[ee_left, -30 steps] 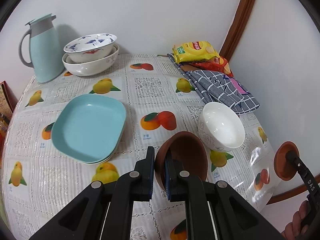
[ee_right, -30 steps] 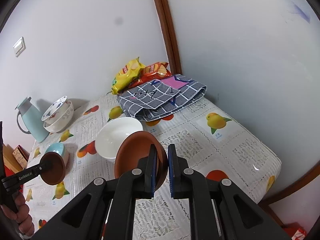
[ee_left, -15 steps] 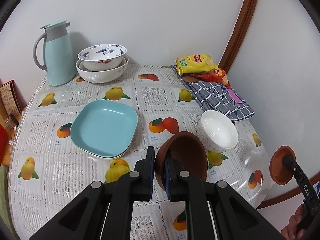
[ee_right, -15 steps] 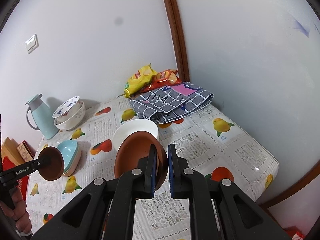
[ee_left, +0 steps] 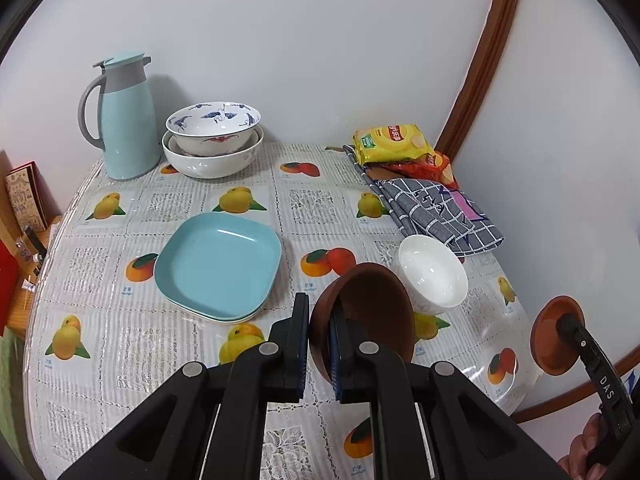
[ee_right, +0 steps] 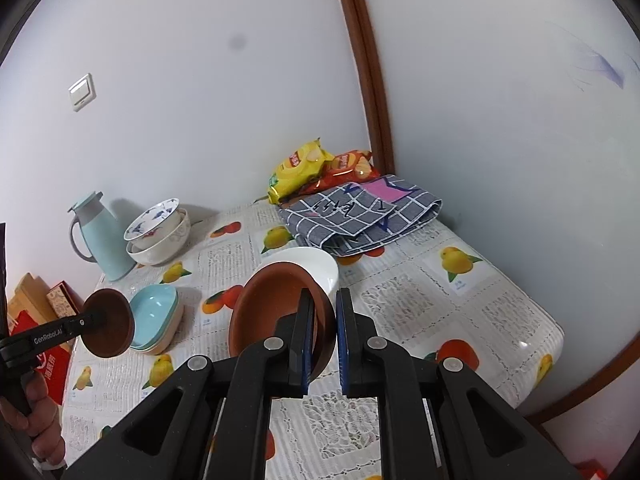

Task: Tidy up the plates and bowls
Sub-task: 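Carry the right tool's brown bowl over the white bowl while the left tool holds its bowl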

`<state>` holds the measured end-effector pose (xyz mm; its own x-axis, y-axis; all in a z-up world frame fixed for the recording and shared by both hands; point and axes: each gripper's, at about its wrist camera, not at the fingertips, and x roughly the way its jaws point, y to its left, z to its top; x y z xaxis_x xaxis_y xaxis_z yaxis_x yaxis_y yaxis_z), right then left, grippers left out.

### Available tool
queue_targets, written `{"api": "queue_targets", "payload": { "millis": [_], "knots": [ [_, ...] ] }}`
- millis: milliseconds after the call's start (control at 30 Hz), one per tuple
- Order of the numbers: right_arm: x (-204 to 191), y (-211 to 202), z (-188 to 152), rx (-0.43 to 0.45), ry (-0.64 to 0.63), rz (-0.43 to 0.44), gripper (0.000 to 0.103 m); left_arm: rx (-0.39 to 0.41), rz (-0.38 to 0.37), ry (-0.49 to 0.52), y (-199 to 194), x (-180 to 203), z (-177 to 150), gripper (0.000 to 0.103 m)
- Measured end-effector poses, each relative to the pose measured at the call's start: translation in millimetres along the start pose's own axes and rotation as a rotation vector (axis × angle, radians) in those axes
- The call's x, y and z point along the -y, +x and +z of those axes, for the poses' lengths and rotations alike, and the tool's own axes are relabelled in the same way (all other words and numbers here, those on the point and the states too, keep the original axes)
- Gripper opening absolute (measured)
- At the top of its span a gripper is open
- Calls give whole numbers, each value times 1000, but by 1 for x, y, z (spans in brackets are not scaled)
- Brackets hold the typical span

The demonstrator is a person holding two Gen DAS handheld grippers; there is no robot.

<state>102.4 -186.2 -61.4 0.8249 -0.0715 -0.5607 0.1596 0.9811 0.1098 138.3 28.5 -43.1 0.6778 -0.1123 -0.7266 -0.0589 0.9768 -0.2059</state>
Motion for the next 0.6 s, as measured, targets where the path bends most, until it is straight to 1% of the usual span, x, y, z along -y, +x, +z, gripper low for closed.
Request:
{"api": "queue_targets", "payload": {
  "millis": [267, 600],
  "knots": [
    [0, 13, 8, -14, 15, 27, 11, -5, 13, 0, 6, -1, 8, 9],
    [-5, 50, 15, -55, 5, 42, 11, -32, 21, 3, 25, 1, 15, 9]
  ]
}}
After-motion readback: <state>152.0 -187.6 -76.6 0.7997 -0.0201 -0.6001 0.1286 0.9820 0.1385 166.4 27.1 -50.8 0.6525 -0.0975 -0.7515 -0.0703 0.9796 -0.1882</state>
